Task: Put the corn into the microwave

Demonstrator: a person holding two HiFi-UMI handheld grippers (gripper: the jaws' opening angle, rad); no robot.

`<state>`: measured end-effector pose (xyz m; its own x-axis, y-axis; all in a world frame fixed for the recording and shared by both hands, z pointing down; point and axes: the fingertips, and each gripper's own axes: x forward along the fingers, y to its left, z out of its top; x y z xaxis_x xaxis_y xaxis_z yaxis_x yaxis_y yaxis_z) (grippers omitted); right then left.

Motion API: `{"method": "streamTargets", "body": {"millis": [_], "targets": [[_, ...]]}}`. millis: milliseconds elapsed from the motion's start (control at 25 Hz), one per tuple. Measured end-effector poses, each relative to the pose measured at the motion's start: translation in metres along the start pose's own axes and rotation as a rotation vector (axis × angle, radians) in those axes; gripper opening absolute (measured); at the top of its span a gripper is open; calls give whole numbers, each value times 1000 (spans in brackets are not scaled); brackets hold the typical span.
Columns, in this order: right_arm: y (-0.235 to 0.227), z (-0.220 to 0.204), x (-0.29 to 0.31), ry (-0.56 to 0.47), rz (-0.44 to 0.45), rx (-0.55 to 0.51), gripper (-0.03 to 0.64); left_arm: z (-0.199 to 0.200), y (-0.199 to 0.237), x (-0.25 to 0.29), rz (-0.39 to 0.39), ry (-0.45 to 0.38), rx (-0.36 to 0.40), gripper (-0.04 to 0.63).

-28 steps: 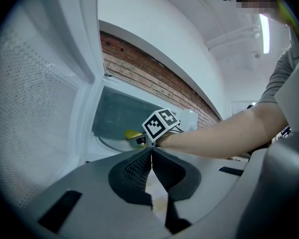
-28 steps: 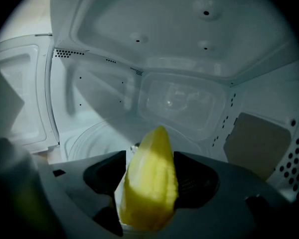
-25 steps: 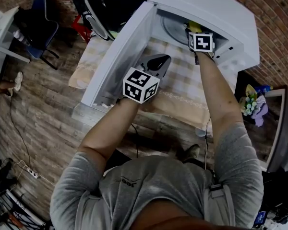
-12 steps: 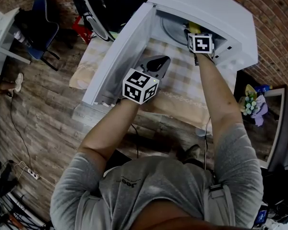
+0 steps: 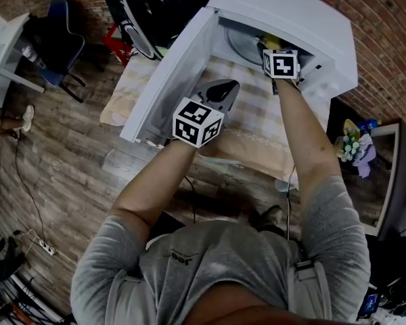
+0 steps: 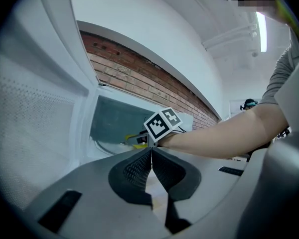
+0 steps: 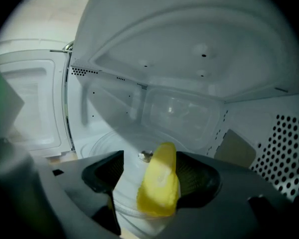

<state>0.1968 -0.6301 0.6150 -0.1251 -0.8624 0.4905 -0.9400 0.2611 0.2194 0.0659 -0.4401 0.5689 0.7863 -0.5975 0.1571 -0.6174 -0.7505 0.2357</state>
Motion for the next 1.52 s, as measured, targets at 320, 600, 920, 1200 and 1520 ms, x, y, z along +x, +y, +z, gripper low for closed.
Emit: {"method": "streamTargets", "body": {"millis": [320,600,920,1200,1520], "targets": [[11,9,-27,-30,39,-5,319,12,-12,-8,-5,-5,19,23],[18,6,-55,-38,65,0,319,20,-26,-17,-13,-2,28,23],[23,-5,-108,-53,122,45,319,36,-39,-27,-17,-2,45,23],[22,-29,-175,-72,225,145,316,45,-62,-33,-41,28,37,23],[11,-32,-245,-158,333,239,243,55,-83,-35,-62,53,73,23]]}}
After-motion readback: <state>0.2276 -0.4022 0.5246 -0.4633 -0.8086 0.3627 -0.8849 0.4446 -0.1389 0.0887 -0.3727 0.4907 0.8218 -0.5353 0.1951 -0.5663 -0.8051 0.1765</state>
